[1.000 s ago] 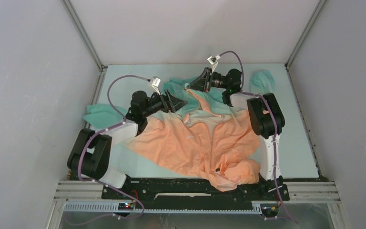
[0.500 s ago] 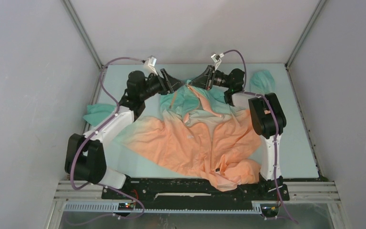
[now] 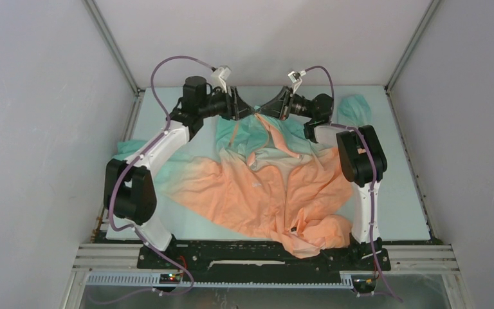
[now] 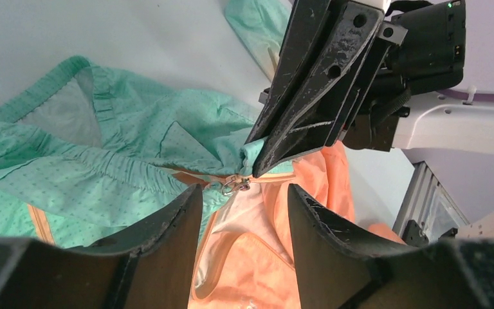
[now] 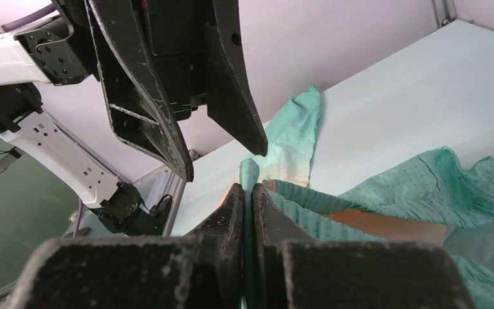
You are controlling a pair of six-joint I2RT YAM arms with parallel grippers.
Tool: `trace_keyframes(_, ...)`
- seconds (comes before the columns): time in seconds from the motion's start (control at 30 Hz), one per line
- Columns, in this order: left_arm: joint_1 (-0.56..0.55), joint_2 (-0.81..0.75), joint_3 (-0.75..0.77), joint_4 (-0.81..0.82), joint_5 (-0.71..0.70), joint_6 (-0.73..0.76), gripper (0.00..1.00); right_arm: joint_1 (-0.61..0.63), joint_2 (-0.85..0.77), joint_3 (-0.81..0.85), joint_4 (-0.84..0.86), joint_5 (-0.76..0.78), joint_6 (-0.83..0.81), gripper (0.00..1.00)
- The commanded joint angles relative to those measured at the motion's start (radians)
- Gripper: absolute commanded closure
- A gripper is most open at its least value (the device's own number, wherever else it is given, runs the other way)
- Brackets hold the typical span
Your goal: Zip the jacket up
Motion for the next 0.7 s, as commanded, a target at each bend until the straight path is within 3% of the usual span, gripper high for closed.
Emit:
trace_keyframes(0.0, 0.001, 0.017, 0.071, -0.042, 0.045, 0.068, 0.45, -0.002, -0.033, 0.023, 0.064, -0.006, 0.017, 1.0)
trace_keyframes(0.27, -0.007, 0.029, 0.062, -0.02, 0.038, 0.089, 0.58, 0.002, -0.028, 0.032, 0.064, -0.012, 0.02, 1.0)
trace_keyframes(0.67, -0.024, 0.049, 0.097, -0.061, 0.018, 0.125, 0.65, 0.009, -0.019, 0.047, 0.06, -0.022, 0.024, 1.0)
